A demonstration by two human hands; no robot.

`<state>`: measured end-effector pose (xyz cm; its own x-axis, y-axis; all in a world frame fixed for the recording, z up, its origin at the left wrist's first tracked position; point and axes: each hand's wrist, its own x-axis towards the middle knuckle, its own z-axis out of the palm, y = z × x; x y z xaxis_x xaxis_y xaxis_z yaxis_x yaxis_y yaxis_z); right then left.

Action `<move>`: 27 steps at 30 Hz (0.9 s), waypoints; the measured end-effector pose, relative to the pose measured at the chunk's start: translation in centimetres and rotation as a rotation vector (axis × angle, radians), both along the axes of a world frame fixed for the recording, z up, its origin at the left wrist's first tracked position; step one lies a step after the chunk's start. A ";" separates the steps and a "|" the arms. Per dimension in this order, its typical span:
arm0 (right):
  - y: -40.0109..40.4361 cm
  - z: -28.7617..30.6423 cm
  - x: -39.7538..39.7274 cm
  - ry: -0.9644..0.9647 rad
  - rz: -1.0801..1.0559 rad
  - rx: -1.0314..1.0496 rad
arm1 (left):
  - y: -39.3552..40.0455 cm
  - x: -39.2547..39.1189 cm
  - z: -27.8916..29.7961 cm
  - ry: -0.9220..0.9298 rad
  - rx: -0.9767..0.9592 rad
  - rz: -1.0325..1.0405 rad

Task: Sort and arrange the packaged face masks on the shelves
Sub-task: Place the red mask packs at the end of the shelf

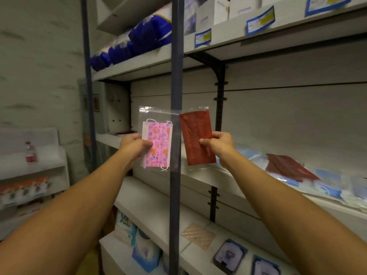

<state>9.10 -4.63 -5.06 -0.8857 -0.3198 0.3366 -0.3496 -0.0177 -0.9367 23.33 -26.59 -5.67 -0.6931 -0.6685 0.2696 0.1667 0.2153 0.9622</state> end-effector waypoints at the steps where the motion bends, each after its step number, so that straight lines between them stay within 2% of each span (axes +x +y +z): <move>1: -1.3 0.0 0.3 -0.006 -0.005 -0.003 | -1.1 0.3 0.0 0.005 0.006 0.001; 13: -17.1 0.3 3.2 0.012 -0.058 0.017 | -16.5 3.5 0.7 -0.009 0.003 0.035; 27: -27.9 -0.8 2.3 -0.029 -0.075 0.023 | -28.0 2.9 -2.3 -0.004 0.059 0.091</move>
<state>11.45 -32.53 -5.88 -0.9167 -0.2591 0.3043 -0.3223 0.0292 -0.9462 26.21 -54.61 -8.02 -0.6299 -0.7433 0.2251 0.1449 0.1723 0.9743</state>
